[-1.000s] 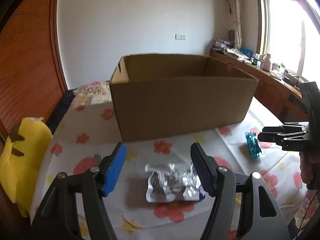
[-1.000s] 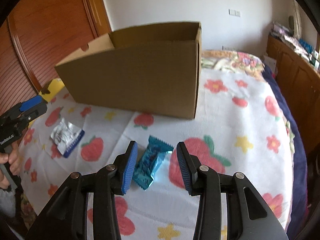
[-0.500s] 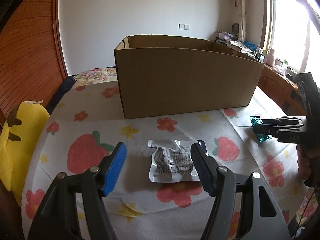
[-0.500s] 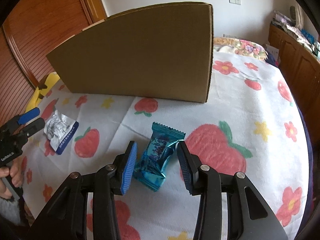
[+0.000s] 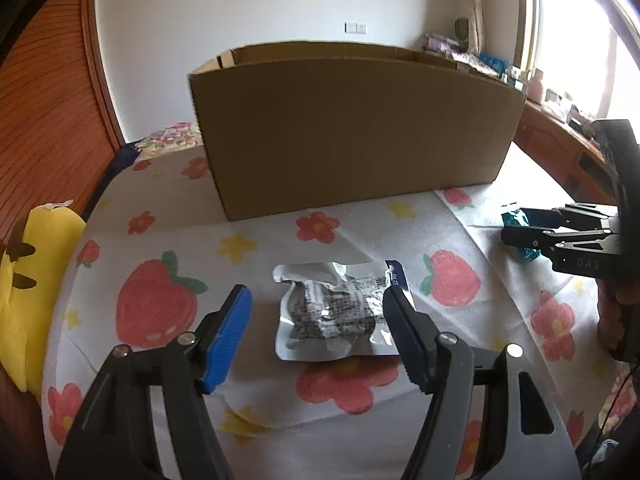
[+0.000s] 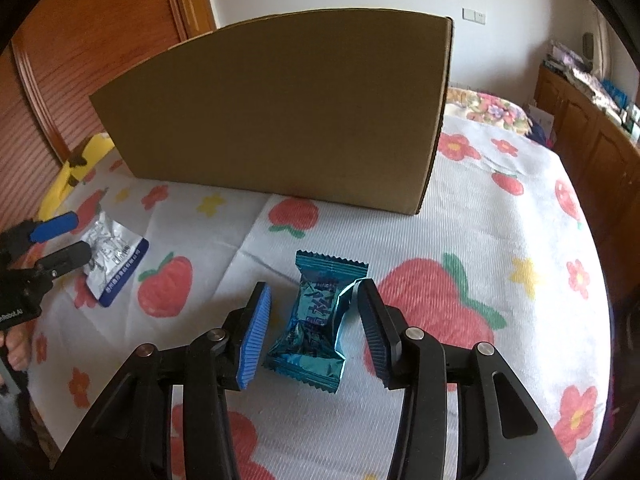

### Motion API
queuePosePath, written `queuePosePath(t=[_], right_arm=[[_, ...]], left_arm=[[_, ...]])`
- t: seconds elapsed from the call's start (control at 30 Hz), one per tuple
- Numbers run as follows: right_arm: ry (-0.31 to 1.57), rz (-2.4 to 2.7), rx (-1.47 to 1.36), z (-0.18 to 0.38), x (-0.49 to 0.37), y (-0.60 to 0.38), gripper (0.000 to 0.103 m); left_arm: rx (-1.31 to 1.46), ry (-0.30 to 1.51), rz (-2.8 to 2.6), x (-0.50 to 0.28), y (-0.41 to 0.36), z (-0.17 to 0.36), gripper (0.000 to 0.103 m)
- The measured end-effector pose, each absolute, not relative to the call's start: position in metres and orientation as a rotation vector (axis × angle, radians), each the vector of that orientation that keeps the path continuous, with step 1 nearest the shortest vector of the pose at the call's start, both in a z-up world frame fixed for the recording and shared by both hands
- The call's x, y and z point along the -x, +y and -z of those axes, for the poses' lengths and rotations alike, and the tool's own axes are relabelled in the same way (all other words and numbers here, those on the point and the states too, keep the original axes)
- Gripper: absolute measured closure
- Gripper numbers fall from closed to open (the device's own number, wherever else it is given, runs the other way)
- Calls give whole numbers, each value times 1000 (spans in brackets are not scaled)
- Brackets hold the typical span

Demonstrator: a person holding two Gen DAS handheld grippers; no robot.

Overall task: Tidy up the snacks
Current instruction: 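Grasp the silver foil packet with the left gripper while the right grasps the teal candy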

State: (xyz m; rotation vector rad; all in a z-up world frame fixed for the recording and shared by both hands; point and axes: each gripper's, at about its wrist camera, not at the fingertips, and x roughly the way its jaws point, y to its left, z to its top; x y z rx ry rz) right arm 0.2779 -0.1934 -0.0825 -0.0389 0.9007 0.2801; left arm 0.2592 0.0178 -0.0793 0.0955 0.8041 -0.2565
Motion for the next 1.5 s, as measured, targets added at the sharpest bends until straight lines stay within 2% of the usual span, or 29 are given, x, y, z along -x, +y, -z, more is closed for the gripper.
queuePosePath(t=[0.43,0.57,1.07,1.4,1.5], right_arm=[[898,-264,72,85,-278,-188,58],[897,-265,70,85,-278,-188,58],[897,-266,68,84,-278,-189,57],[898,-264,74,84,-278,-188,57],[898,-264,75,85,-278,-187,57]], left_arm=[[-121,887,279,-278,-1,93,29],[-110,908,294,-281,-2,96,24],[-129,916,300,-291,-10,97,18],[-126,915,304,-291,-9,97,18],[-126,913,309,-289,-10,97,20]])
